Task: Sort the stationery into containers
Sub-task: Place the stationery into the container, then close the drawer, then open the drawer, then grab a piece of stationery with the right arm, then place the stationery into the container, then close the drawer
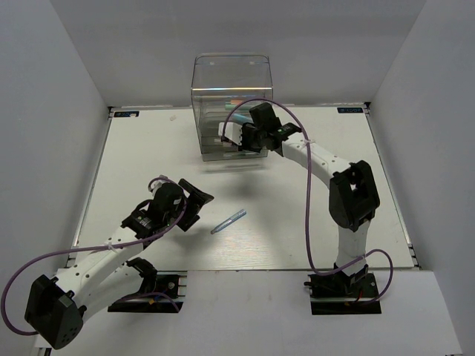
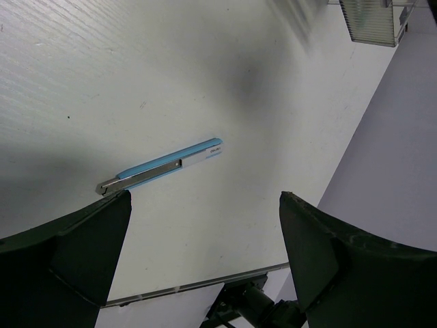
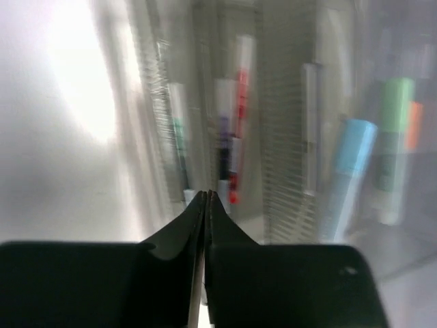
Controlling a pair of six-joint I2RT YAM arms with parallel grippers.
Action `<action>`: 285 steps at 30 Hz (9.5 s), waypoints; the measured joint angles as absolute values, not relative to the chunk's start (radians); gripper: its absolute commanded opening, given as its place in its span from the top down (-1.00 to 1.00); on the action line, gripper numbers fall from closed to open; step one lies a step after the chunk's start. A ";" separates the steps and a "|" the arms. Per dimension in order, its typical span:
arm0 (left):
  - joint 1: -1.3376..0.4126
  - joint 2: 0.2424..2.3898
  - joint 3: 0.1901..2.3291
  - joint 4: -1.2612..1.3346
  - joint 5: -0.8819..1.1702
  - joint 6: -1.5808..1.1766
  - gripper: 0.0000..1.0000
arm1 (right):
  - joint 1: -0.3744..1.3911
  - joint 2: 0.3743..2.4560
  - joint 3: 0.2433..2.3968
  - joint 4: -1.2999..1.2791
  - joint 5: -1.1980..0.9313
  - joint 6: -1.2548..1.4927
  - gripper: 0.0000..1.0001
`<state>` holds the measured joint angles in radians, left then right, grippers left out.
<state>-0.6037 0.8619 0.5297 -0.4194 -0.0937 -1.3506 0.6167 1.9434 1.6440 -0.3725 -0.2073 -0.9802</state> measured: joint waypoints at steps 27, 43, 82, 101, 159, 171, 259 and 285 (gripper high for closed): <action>-0.604 0.863 0.530 -0.388 -0.095 -1.351 -0.98 | 0.639 2.100 1.678 -0.289 -0.160 -0.906 1.00; -0.604 0.992 0.530 -0.202 -0.157 -1.350 -0.87 | 0.639 2.130 1.677 -0.119 -0.024 -0.891 1.00; -0.544 2.085 0.980 0.799 -0.270 -1.397 0.00 | 0.377 1.461 0.854 -0.059 -0.243 -0.552 0.73; -0.513 2.169 1.048 0.805 -0.288 -1.405 0.23 | 0.336 1.518 0.870 -0.051 -0.269 -0.553 0.73; -0.541 1.576 0.632 0.567 -0.092 -1.189 -0.59 | 0.532 1.694 1.119 -0.586 -0.759 -1.259 -0.65; -0.541 0.881 0.477 -0.112 -0.175 -1.129 -0.63 | 0.817 1.856 1.209 -0.567 -0.633 -1.271 -0.48; -0.541 0.574 0.397 -0.485 -0.228 -1.205 -0.66 | 0.652 2.131 1.706 -0.300 -0.117 -0.992 1.00; -0.541 0.601 0.397 -0.485 -0.228 -1.213 -0.66 | 0.643 2.220 1.812 -0.487 -0.266 -1.061 1.00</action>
<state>-0.5411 0.6010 0.3969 -0.4854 -0.2283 -1.2129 0.6434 2.2196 1.8118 -0.4870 -0.2665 -1.0615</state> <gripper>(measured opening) 0.828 0.012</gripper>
